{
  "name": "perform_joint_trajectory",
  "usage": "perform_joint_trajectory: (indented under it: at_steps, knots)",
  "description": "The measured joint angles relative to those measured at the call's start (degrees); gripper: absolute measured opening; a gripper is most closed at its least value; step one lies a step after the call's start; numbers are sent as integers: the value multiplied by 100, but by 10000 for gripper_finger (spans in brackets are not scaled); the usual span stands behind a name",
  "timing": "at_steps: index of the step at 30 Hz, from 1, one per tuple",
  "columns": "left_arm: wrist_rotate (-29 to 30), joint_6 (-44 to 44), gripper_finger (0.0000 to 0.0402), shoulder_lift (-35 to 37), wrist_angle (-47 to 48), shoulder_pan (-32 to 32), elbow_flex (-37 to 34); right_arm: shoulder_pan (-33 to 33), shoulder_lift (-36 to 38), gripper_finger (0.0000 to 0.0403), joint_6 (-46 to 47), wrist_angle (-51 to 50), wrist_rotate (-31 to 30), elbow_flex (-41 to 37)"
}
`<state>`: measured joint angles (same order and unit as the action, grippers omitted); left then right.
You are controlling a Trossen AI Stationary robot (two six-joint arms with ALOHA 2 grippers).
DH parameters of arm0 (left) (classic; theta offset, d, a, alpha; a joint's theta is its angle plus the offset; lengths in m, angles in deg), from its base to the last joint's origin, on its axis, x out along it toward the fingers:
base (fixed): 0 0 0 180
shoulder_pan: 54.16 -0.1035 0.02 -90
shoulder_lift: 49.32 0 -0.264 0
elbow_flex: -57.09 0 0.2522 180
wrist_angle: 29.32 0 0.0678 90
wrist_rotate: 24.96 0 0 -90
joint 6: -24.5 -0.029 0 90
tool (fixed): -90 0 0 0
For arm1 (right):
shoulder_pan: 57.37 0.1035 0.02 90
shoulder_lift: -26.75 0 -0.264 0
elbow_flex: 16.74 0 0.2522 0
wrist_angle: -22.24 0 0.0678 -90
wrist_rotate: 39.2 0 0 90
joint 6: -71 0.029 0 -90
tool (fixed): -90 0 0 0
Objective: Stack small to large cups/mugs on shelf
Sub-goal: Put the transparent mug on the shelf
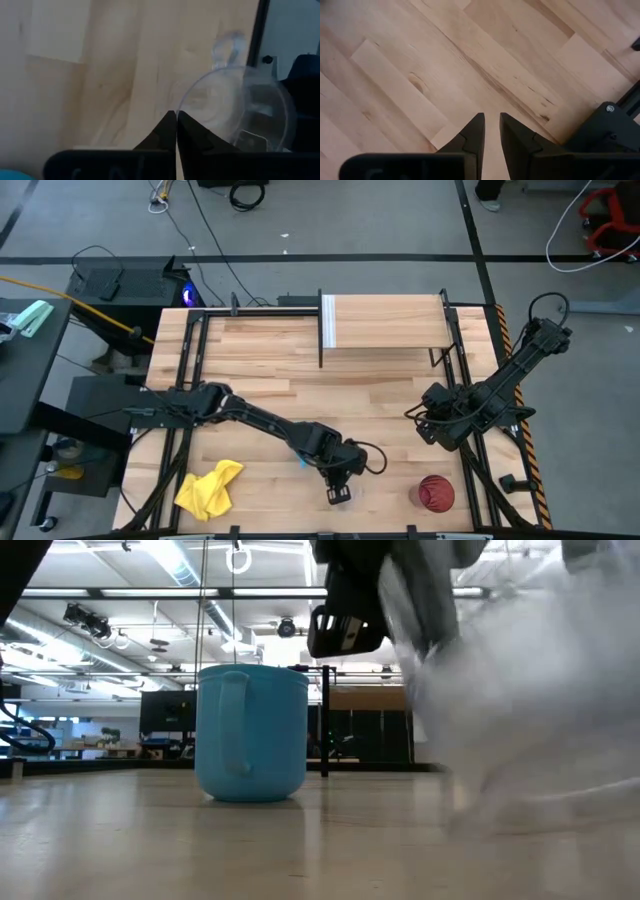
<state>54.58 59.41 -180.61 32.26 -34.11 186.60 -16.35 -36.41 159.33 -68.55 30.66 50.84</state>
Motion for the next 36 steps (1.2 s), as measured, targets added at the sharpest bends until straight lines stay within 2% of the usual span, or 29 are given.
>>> perform_joint_trajectory:
  at_steps: [10,13,18,26,31,36]
  knots:
    - [77,-882,8,0,173,-278,6,-2,0,66,-42,-2,-184,0]
    - [202,-1330,6,-2,567,-379,226,-2,0,66,-103,0,-296,0]
    - [775,-2437,5,-2,1361,-605,909,-2,-1,66,-268,16,-409,0]
    - [942,-4723,4,2,1758,-1195,1570,0,0,66,-323,79,-501,0]
    - [940,-5782,4,2,1892,-1528,1502,-2,-1,66,-384,113,-556,0]
    - [941,-6867,3,0,2058,-1759,1139,-1,-2,66,-452,120,-557,0]
